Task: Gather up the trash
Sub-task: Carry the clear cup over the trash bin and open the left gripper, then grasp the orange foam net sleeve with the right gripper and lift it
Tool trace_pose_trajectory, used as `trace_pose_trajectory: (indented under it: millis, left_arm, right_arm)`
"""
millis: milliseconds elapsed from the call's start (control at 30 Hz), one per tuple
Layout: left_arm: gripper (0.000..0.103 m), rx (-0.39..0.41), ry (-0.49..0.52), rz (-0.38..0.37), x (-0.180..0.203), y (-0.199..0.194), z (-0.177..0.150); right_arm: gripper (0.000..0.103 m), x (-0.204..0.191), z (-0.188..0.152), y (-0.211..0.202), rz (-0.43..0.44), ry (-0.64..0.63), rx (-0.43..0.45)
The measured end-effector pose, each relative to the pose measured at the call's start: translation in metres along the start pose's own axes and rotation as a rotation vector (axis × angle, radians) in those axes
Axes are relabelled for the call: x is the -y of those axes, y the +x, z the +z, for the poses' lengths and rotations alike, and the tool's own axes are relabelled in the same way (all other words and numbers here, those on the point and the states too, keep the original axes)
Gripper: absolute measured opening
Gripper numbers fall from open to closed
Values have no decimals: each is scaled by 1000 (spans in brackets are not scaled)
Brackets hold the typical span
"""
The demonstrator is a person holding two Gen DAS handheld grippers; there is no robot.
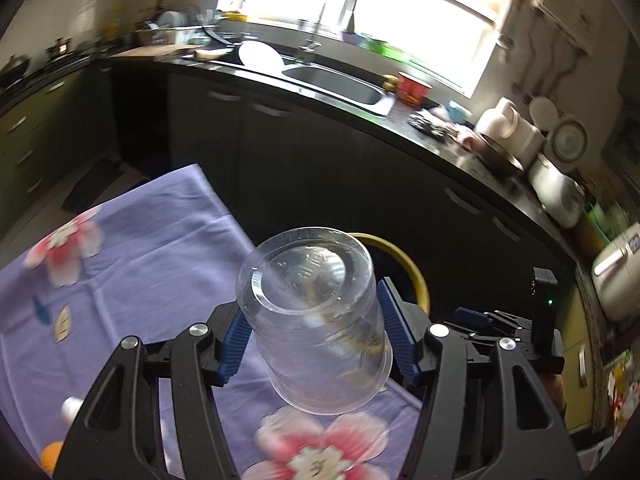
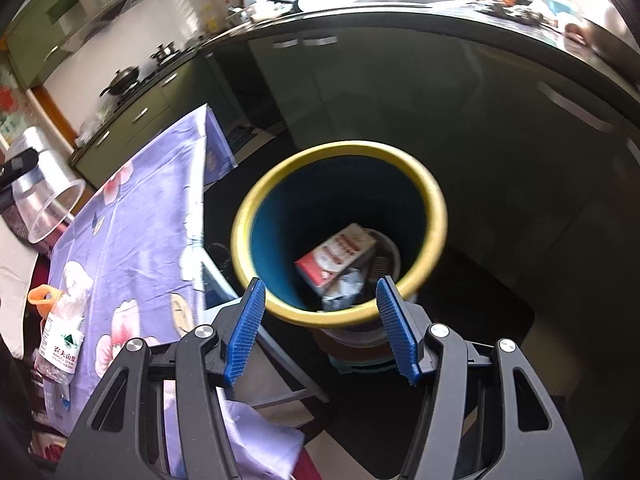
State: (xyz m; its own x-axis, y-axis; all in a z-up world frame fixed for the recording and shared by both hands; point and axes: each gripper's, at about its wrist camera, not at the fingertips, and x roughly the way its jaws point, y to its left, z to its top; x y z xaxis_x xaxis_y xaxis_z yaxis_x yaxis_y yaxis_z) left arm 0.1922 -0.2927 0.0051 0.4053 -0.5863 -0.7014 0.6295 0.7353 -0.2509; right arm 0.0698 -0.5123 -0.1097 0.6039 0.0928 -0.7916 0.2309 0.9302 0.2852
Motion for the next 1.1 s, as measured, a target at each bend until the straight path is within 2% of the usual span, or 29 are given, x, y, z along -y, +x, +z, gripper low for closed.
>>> trace_pose_trajectory:
  millis: [167,300,333,400,467,600,700,833,1000,1100]
  left_arm:
    - [58,-36,80,-50,60,59,20]
    - [60,-42,106,-42,83,104,34]
    - [68,-47,104,-41,86,116,37]
    - [79,-48,91,-23,88,130,41]
    - [79,-54,82,-20,87,135,43]
    - [79,-13,76,-39,73,103,41]
    - [85,60,65,-24,55,63,37]
    - [87,156,21,8,19,6,23]
    - [89,246,-53,79,-39,-58,-3]
    - [90,287,-82,170,-72,-91,-25]
  right_arm:
    - [58,27,-8,-17,-16,49,28]
    - [59,39,-13,-28,-26,70,35]
    - [61,40,-14,-30,-30,71,36]
    - [62,42,-13,-35,-43,66,43]
    - [62,43,-16,-40,-46,63,48]
    - [62,39,-16,-42,-49,51,50]
    - [62,29,-14,-36,-39,34,40]
    - [62,7,-10,-25,-25,-13,14]
    - [63,-36,-5,-12,-5,-96,-15]
    - [63,-67,-5,-1,26,-149,-44]
